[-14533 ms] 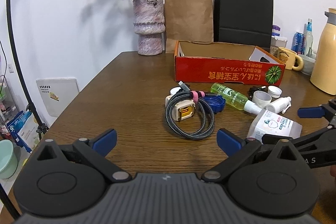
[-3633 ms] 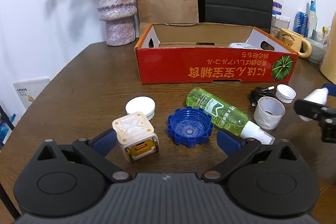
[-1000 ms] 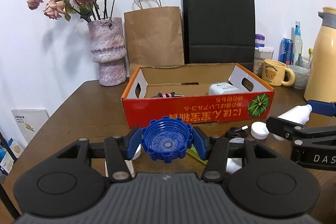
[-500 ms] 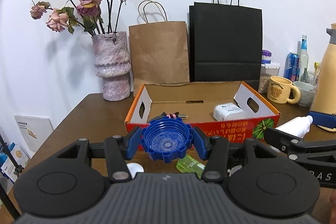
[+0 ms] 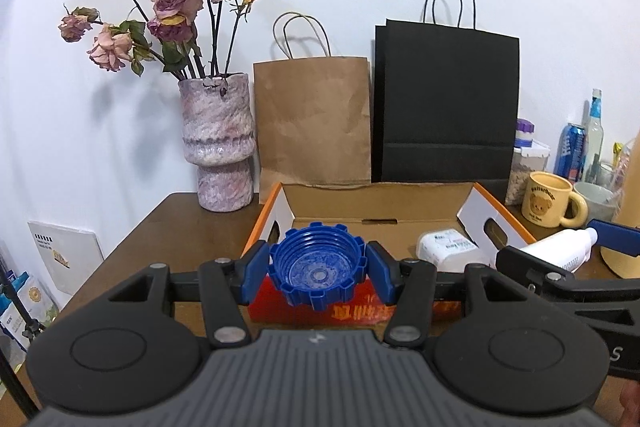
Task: Organize rigid objects
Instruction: 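Carry the blue cap with the left tool toward the red box, then open the left tool over the box to drop the cap while the right tool releases the spray bottle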
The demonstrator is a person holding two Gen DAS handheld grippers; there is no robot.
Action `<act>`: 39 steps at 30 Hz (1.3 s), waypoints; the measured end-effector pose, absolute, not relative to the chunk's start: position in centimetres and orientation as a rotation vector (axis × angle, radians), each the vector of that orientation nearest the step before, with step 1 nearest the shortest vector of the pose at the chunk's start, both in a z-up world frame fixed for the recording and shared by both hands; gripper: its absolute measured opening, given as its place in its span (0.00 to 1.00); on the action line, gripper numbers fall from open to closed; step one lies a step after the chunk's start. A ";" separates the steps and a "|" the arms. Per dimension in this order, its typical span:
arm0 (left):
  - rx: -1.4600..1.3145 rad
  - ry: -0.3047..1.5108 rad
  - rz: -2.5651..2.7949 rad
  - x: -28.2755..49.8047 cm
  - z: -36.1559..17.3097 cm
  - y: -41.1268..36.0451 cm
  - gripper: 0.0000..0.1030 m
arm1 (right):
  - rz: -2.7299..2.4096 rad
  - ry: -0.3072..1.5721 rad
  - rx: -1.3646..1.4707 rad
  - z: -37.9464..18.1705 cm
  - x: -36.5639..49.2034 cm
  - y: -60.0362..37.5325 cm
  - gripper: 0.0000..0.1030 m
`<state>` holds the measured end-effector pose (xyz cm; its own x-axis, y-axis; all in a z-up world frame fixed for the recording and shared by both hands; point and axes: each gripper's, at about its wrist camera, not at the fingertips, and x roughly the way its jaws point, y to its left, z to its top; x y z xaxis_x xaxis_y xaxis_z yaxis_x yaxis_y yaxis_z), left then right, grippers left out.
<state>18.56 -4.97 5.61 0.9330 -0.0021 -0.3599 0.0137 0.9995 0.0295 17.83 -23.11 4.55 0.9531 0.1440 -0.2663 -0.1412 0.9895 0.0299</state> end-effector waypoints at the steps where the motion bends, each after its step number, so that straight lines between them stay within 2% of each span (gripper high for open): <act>1: 0.029 0.368 -0.005 18.9 5.7 -5.0 0.53 | 0.143 0.269 0.010 4.6 18.1 -23.1 0.95; 23: -0.008 0.371 0.036 27.6 5.4 -6.1 0.53 | 0.099 0.286 0.018 4.1 27.3 -23.8 0.95; 39: 0.000 0.440 0.080 34.1 3.2 -5.4 0.53 | 0.097 0.336 0.005 2.6 33.7 -23.3 0.95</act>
